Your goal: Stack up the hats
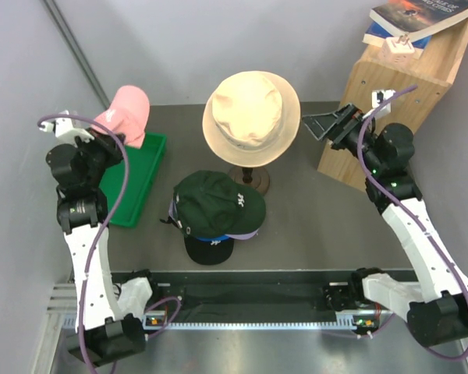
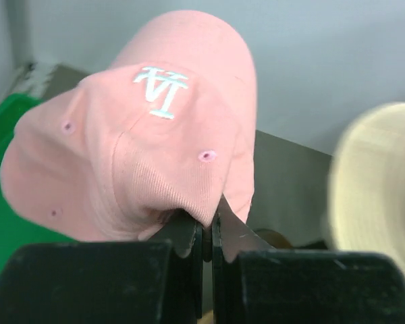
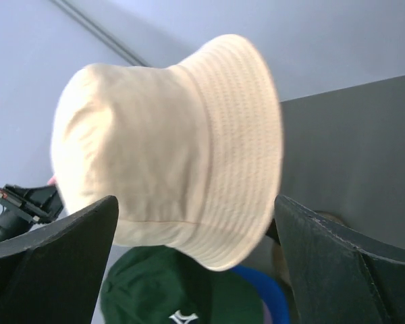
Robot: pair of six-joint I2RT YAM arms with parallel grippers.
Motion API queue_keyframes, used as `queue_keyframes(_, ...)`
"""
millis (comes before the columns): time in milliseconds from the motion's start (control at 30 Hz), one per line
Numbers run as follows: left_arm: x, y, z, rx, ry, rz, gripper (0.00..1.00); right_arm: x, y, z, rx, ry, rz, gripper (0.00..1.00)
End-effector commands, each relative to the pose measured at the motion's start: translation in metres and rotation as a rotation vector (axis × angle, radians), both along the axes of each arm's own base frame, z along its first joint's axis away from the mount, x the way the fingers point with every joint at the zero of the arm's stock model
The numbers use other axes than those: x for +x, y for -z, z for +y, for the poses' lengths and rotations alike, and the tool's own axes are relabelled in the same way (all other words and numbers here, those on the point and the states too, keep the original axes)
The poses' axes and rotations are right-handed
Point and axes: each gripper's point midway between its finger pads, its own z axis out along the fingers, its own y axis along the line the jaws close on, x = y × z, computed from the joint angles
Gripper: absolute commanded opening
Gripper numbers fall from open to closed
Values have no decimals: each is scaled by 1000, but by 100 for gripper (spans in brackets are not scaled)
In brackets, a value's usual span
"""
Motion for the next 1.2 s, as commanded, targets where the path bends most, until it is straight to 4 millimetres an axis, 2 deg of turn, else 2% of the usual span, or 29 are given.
queue_keyframes(0, -38, -77, -66, 37, 354, -188, 0, -40, -64, 32, 63, -144, -150, 97)
queue_keyframes(67, -52, -83, -79, 31, 415, -182, 0, -49, -75, 45, 70, -174, -165, 97)
queue_keyframes(100, -63, -92, -88, 47, 454, -199, 0, -60, -79, 61, 77, -223, -170, 97)
queue_keyframes(167, -75, -97, -98, 75, 494, -203, 0, -70, -93, 74, 109, -257, -190, 97)
queue_keyframes(200, -83, -100, -105, 73, 524, -190, 0, -80, -97, 86, 123, -302, -194, 97)
queue_keyframes(300, -102, -112, -119, 77, 585, -194, 0, -93, -111, 110, 146, -374, -210, 97)
queue_keyframes(367, -114, -118, -127, 78, 632, -195, 0, -101, -126, 116, 166, -406, -235, 97)
queue_keyframes(400, -123, -125, -132, 86, 653, -208, 0, -106, -131, 121, 177, -427, -243, 97)
queue_keyframes(533, -154, -132, -153, 45, 786, -197, 0, -109, -142, 129, 240, -474, -214, 96)
queue_keyframes(667, -187, -133, -171, 6, 939, -173, 0, -111, -135, 143, 273, -540, -128, 95)
queue_keyframes(833, -214, -144, -182, -43, 1018, -161, 0, -114, -121, 159, 289, -600, -50, 94)
queue_keyframes(1033, -229, -149, -188, -73, 1058, -158, 0, -115, -101, 175, 310, -665, 39, 94)
queue_keyframes(1167, -233, -148, -191, -92, 1088, -143, 0, -123, -104, 182, 344, -739, 50, 94)
